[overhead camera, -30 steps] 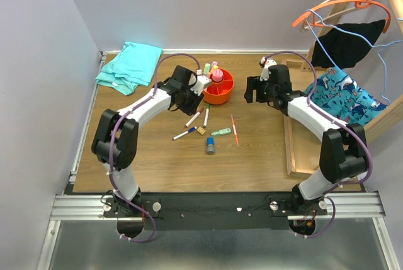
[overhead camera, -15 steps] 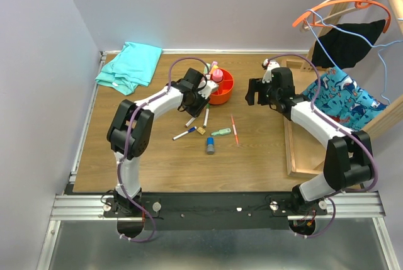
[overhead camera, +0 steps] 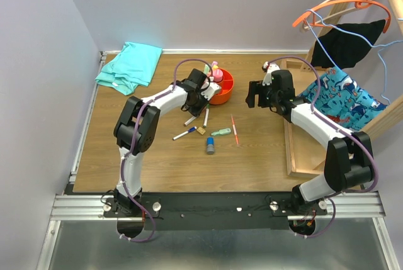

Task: Sort the stationery into containers
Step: Pick up the pen from the center of the board, then place the pen in the storage box.

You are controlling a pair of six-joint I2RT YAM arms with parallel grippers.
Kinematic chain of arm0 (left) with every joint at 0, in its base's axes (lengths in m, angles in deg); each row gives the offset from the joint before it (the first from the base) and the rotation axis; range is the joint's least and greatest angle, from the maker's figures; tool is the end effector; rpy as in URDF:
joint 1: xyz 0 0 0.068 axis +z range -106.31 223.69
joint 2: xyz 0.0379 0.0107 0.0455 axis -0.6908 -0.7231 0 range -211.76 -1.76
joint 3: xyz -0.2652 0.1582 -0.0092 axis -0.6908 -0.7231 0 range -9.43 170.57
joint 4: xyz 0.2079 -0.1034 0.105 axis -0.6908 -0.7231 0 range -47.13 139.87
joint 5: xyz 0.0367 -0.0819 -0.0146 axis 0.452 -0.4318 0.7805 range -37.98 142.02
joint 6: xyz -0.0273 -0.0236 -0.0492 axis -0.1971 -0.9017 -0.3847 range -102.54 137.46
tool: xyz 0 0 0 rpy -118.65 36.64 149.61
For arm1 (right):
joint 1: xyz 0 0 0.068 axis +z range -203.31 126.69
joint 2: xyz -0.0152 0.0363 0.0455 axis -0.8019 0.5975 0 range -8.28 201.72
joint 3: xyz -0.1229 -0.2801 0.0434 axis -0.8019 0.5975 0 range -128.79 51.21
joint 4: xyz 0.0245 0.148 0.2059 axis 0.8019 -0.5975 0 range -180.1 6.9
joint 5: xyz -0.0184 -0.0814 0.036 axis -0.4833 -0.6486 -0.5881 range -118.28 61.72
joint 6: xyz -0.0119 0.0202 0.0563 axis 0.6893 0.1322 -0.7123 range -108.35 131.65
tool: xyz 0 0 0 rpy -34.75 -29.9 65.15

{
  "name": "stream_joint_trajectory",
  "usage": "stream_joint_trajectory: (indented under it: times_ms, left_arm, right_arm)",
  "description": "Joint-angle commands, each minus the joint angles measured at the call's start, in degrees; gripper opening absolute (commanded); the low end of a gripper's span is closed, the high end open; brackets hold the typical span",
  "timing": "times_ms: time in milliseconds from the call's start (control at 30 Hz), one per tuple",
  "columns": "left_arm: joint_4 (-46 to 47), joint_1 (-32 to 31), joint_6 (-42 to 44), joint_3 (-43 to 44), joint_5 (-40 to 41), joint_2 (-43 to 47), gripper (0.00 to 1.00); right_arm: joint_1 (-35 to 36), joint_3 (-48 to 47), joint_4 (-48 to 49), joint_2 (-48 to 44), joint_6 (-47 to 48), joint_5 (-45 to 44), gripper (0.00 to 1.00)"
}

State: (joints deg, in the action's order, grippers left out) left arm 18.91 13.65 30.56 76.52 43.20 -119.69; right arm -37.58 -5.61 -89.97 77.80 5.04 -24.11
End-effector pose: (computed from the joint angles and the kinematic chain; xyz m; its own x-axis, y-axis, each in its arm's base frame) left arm 0.3851 -0.2307 0.1984 -0.6251 0.6203 -0.4738 0.7154 0.6981 -0.0298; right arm 0.3194 0.0934 0.2796 -0.6016 -0.0501 -0.7972 -0.2594 0.9562 0.1357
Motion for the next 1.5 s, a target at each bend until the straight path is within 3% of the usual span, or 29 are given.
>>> stream_joint_trajectory:
  times_ms: [0,400,533,567,700,1267,1467]
  left_arm:
    - [-4.0,-0.1,1.6,0.3,-4.4,-1.0,0.13]
    - [-1.4,2.3,4.9,-6.4,-16.6,21.2,0.1]
    - [12.9,3.6,-0.5,-10.7,-21.9,25.8,0.08]
    - [22.2,3.8,-2.7,-13.8,-21.9,26.1,0.05]
    - [36.9,4.0,-11.1,-15.3,-22.3,23.2,0.02]
    - [49.4,4.4,-18.6,-6.9,-19.7,10.8,0.07]
    - [52.8,4.4,-16.3,-4.9,-26.5,6.9,0.13]
  right_arm:
    - [-0.5,0.6,1.2,-1.6,0.2,-0.6,0.88]
    - [-0.6,-0.2,0.6,-1.4,1.3,-1.0,0.88]
    - [-0.7,-1.3,0.0,-0.2,1.9,-0.9,0.88]
    - [-0.7,-1.5,-0.1,0.2,2.0,-1.0,0.88]
    - [-0.7,-3.1,-0.1,1.3,2.6,-1.2,0.88]
    - [-0.7,-2.0,0.2,1.5,2.3,-1.4,0.88]
    - [-0.7,-2.2,-0.2,1.7,2.7,-2.3,0.88]
